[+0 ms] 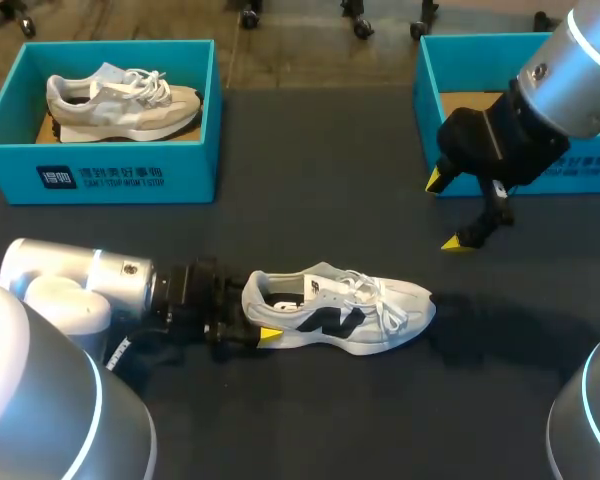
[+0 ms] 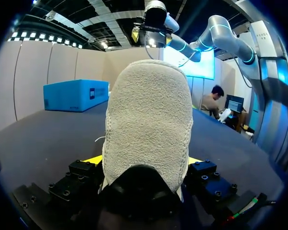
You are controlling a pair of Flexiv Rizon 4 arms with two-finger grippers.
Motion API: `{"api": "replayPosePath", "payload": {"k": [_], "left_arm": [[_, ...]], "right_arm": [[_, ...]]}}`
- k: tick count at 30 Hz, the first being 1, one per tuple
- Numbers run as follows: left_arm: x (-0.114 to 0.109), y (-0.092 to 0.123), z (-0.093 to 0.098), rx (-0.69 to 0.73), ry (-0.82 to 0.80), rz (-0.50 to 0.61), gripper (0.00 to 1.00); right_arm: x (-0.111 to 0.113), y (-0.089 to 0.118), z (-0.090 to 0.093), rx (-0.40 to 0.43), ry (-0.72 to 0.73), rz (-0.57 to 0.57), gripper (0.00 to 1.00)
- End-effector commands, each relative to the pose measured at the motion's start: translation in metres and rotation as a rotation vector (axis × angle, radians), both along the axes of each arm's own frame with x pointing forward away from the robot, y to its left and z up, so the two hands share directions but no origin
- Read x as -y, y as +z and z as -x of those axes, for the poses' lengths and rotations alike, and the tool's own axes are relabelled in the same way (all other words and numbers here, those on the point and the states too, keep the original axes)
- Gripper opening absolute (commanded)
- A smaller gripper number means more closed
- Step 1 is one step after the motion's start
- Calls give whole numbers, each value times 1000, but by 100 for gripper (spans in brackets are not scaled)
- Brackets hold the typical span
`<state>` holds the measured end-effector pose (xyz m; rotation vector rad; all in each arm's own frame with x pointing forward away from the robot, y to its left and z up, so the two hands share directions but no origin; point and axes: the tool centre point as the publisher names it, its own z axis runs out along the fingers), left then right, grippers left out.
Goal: Take the shoe out of the shoebox, open the shoe tongue, remove and reinsert the insole, then place the shoe into the shoebox
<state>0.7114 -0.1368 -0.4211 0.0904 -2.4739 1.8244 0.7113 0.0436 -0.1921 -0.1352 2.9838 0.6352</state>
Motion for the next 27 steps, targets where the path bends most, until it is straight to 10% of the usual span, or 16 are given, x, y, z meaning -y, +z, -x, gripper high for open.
{"api": "replayPosePath", "payload": {"k": [1,13,27], "left_arm": [[1,-3,-1,-2,-2,-3,0],[1,-3,-1,-2,-2,-3,0],[1,-3,-1,-2,-2,-3,0]], "right_arm": [[-1,-1,-1,0,-1,2,100],[-5,1,-11,-49,-2,28,100],[-35,25,-23,47,-558,-28,100]]}}
